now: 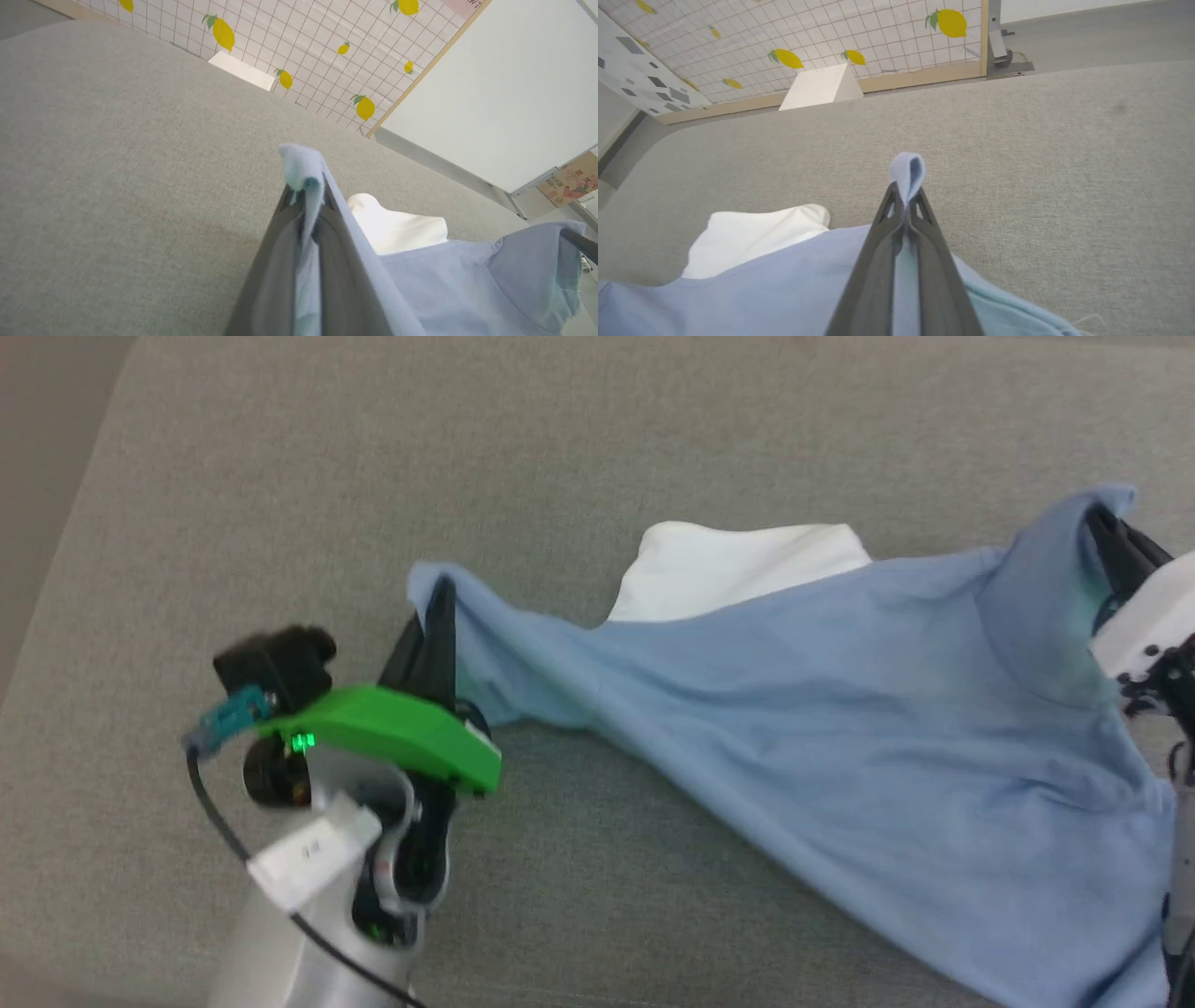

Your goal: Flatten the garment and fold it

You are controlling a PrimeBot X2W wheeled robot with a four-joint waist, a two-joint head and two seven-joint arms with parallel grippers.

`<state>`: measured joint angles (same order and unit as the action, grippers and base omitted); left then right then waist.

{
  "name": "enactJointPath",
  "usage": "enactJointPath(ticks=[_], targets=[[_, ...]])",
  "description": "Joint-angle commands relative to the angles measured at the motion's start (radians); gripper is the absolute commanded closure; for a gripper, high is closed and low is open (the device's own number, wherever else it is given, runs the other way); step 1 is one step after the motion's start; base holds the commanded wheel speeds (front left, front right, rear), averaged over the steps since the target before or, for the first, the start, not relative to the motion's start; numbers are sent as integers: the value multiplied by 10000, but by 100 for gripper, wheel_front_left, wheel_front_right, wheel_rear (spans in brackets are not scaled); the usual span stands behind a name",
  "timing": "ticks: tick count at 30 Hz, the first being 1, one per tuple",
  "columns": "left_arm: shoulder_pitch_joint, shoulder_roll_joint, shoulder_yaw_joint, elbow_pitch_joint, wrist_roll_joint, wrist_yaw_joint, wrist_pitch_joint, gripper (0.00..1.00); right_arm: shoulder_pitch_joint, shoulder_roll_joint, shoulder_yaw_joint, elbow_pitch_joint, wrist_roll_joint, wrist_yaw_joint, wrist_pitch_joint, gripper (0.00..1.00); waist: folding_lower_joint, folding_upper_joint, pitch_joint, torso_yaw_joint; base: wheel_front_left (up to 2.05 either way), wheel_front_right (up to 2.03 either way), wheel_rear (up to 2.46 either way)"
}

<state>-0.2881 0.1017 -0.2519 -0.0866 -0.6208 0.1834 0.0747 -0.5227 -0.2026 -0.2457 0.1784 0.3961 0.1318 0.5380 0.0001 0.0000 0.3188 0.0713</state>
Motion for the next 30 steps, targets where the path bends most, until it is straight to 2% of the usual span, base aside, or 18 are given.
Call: enactJointPath(ticks=[1, 8, 11, 15, 16, 18, 22, 30], targets=[[-658, 153, 16, 238, 69, -149, 41, 100, -156, 136, 173, -97, 42, -11, -358, 100, -1, 0, -1148, -576, 0, 0, 0], [-3783, 1225, -480, 1879, 798, -795, 1693, 100, -2104, 523, 1228, 547, -438, -11, -1025, 100, -1, 0, -1850, -1222, 0, 0, 0], [-5406, 1401, -276, 2703, 728, -893, 2269, 100, -3538, 634, 1576, 1349, -940, -11, -1275, 100, -1, 0, -1953, -1502, 0, 0, 0], [-7374, 1839, -374, 3786, 999, -1198, 2952, 100, -5383, 958, 1417, 2704, -1580, -11, -1538, 100, -1, 0, -1960, -1789, 0, 0, 0], [-7849, 1899, -318, 3913, 1134, -1174, 2803, 100, -5808, 997, 1398, 2957, -1736, -11, -1737, 100, -1, 0, -1923, -1835, 0, 0, 0], [-8893, 1848, 37, 4125, 1421, -852, 1900, 100, -6726, 1041, 1113, 3498, -2176, -11, -2383, 100, -1, 0, -1784, -1904, 0, 0, 0], [-10282, 1417, 673, 4913, 1421, -396, 352, 100, -8088, 1120, 686, 4615, -2986, -11, -3406, 100, -1, 0, -1501, -1960, 0, 0, 0], [-11572, 1335, 644, 6559, 1332, -728, 13, 100, -9407, 1101, 284, 6177, -3818, -11, -4052, 100, -1, 0, -1103, -1905, 0, 0, 0]])
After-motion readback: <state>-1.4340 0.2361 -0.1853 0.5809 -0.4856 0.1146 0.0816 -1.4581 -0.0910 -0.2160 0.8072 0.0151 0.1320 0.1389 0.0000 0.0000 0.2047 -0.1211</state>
